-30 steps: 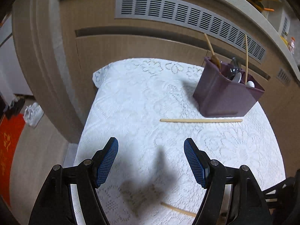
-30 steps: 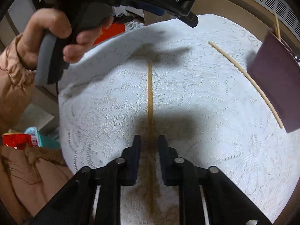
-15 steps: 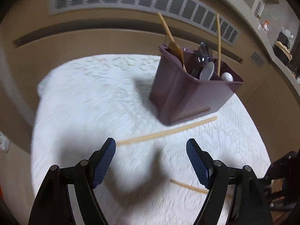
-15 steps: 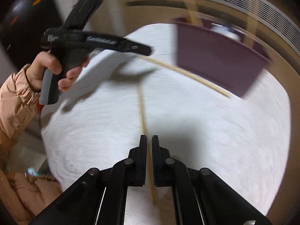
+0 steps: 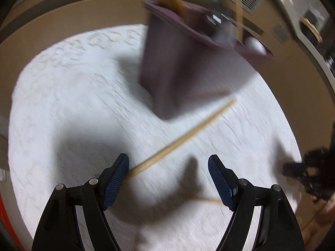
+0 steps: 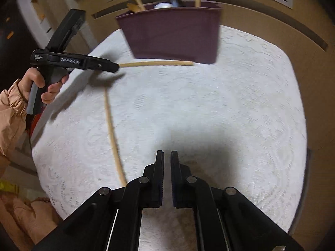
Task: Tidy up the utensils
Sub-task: 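Move both open tools down toward the two chopsticks on the table, then close the right tool on one chopstick while the left tool grasps the other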
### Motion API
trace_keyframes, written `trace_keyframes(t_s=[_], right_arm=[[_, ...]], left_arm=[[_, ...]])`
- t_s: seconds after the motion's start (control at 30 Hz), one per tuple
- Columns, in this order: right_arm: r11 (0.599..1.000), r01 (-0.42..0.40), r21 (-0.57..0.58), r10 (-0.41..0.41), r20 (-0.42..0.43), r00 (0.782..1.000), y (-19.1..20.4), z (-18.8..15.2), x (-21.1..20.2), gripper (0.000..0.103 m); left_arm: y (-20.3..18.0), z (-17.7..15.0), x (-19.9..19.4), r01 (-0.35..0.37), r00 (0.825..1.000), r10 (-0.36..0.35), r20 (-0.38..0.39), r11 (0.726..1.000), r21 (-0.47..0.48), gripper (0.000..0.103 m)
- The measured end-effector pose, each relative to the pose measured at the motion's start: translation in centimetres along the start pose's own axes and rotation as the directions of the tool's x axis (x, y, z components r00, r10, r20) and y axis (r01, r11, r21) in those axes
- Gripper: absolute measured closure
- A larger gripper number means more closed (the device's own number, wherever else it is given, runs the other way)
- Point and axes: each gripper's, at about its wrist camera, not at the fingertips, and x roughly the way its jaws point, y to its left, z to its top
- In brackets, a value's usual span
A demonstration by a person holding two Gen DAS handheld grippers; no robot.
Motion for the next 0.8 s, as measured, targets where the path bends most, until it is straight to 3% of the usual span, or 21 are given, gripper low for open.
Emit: trace_keyframes(t_s=[0.1,0.2,0.33,0.5,0.63,0.73,0.8], right_arm=[[0.995,-0.065,-0.070,0.065,0.003,0.998,2.3,0.5,0.3,0.093],[0.983,-0.128,-0.128,0.128,-0.012,0.992,4.5,1.3,1.2,0.075],[0.971,-0.146,-0.192,0.146,-0.011,0.989,6.7,2.2,2.5,0.073],[0.964,-0.091,-0.249,0.087,-0.024,0.996,8.2,3.2,4.8,0.079],[0.951,-0.025,-0.309,0.018,-0.024,1.000,9.3,3.2,6.0,0.096],[0.955,-0.005,-0.298,0.002,-0.009,1.000,8.9,2.9,5.7,0.098],[0.961,0.021,-0.275,-0.011,0.037,0.999,8.3,2.8,4.3,0.098]], left_arm=[[-1.6,-1.7,-0.5,0.006,1.000,-0.005,-0.025,0.999,0.033,0.025],[-2.7,-3.1,-1.0,0.051,0.997,-0.049,-0.058,0.998,0.034,0.025],[-4.2,-4.6,-1.4,0.073,0.993,-0.066,-0.095,0.995,0.074,0.025],[-5.1,-5.8,-2.1,0.013,0.997,-0.004,-0.081,0.994,0.112,0.025],[-4.7,-5.6,-2.9,-0.070,0.997,0.074,-0.023,0.990,0.119,0.025],[-4.3,-5.1,-3.1,-0.083,0.997,0.083,0.006,0.988,0.133,0.025],[-5.2,-4.4,-3.3,-0.146,0.989,0.141,0.042,0.973,0.178,0.025]])
